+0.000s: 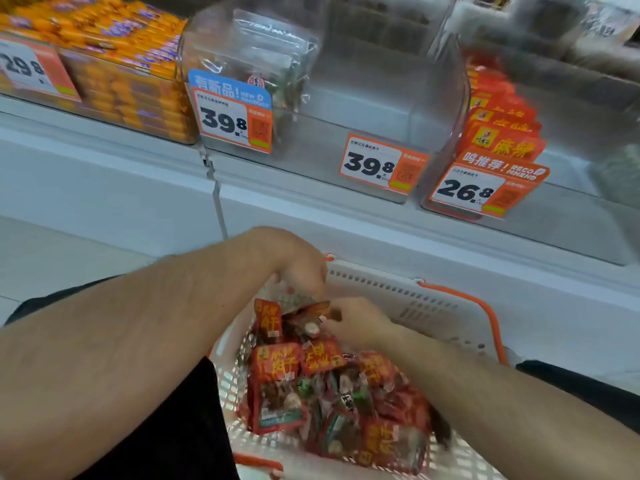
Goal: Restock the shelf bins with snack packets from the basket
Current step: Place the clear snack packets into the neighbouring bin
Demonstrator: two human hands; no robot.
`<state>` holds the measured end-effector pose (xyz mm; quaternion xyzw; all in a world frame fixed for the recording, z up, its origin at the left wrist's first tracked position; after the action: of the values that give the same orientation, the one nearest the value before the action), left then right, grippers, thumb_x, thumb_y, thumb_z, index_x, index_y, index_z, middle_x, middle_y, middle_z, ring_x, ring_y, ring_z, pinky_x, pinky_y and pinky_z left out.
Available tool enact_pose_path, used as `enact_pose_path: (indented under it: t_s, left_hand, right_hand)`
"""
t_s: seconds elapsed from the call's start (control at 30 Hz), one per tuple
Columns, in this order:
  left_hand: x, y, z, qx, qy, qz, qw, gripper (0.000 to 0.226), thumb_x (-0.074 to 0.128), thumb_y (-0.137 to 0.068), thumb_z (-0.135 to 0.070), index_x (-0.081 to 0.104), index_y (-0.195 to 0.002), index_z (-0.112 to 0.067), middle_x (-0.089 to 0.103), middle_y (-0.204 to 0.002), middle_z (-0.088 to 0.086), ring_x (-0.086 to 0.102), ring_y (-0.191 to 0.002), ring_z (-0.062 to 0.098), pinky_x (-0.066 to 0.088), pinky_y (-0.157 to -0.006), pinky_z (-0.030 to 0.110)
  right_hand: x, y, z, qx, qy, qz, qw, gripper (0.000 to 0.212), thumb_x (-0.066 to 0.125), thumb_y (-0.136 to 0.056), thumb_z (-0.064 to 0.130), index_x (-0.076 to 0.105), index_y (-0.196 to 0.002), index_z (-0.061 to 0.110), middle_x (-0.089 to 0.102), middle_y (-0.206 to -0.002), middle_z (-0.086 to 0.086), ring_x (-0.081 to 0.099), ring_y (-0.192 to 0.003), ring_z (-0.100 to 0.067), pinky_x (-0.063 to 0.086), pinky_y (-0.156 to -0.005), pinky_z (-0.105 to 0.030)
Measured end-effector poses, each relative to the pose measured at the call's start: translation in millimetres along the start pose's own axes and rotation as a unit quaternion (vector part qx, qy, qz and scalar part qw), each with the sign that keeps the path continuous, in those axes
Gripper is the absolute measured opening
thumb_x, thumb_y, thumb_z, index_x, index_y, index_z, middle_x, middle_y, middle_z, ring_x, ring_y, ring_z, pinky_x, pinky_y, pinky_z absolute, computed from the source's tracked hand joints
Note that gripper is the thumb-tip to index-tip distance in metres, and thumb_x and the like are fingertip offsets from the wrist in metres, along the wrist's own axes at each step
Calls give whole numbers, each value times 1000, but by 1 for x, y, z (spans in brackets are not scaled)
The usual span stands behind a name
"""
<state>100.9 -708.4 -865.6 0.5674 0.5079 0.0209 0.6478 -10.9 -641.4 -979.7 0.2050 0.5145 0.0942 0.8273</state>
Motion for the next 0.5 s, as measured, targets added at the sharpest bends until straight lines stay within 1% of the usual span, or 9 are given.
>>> enact_pose_path:
  t_s: [0.03, 0.1, 0.17, 0.23, 0.3, 0.33, 0.4, 0.43, 0.5]
  left_hand:
    - [-1, 1, 0, -2, 6, 1, 1000, 47, 50, -91, -45, 58, -131, -21, 57, -133, 1, 56, -119, 23, 48, -100, 47]
    - [-3, -1, -1, 2, 18, -5, 1000, 48, 49, -93, -45, 54, -135, -22, 53, -138, -1, 53, -124, 23, 46, -102, 47]
    - [-4, -1, -3, 5, 23, -7, 1000, 49, 49, -94, -44, 53, -137, -22, 50, -141, -1, 51, -126, 23, 45, -104, 47]
    - [-3, -3, -7, 12, 24, -8, 1000, 50, 50, -94, -44, 51, -138, -21, 49, -142, 0, 49, -127, 24, 44, -104, 47]
    - [-2, -5, -11, 21, 26, -2, 999, 52, 50, -95, -44, 48, -142, -21, 45, -147, -1, 46, -131, 24, 43, -106, 47]
    - [-2, -5, -12, 24, 28, 1, 999, 53, 49, -95, -44, 46, -143, -21, 43, -148, -1, 45, -133, 24, 42, -107, 47]
    - [-2, -5, -12, 25, 29, 2, 999, 53, 50, -95, -44, 46, -143, -21, 43, -149, -1, 43, -133, 24, 41, -107, 48]
    - [-2, -5, -12, 23, 30, 2, 999, 53, 50, -95, -45, 46, -143, -21, 43, -149, -1, 43, -133, 24, 41, -107, 47]
    - [-1, -4, -10, 20, 29, -2, 999, 53, 51, -95, -44, 47, -143, -22, 43, -148, -2, 43, -133, 24, 41, -107, 47]
  right_hand:
    - [15, 2, -8, 42, 11, 54, 998, 24, 56, -83, 32, 52, -72, 11, 56, -70, -5, 55, -66, -25, 44, -54, -36]
    - [36, 9, -24, 134, 2, 116, 984, 19, 59, -76, 31, 50, -71, 15, 50, -69, -2, 49, -61, -21, 37, -50, -31]
    - [53, 19, -35, 185, 28, 162, 969, 22, 64, -77, 32, 53, -73, 13, 53, -73, -2, 52, -62, -19, 41, -52, -29]
    - [70, 29, -44, 172, 87, 214, 958, 23, 67, -79, 30, 61, -89, 10, 61, -89, -6, 61, -77, -21, 53, -61, -29]
    - [85, 39, -51, 137, 137, 255, 947, 33, 68, -81, 29, 62, -106, 9, 63, -104, -10, 63, -94, -26, 57, -77, -34]
    - [91, 43, -54, 120, 154, 272, 942, 31, 68, -82, 29, 62, -105, 10, 63, -102, -10, 63, -93, -27, 57, -78, -35]
    - [98, 47, -60, 95, 187, 290, 934, 22, 70, -81, 29, 59, -90, 13, 61, -87, -7, 61, -80, -27, 58, -72, -36]
    - [98, 48, -63, 79, 206, 290, 931, 20, 70, -81, 29, 58, -85, 14, 60, -82, -6, 59, -75, -27, 56, -68, -35]
    - [90, 49, -60, 39, 238, 283, 928, 14, 66, -83, 25, 59, -83, 14, 58, -81, -6, 55, -75, -27, 47, -63, -33]
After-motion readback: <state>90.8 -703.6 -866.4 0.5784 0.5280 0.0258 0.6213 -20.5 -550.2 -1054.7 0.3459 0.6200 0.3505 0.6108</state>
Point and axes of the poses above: each hand's wrist, its own y-axis away from the middle knuckle, its own x-axis out of the palm, z = x × y, the point moved 5 cm from there along -y, towards the middle knuckle
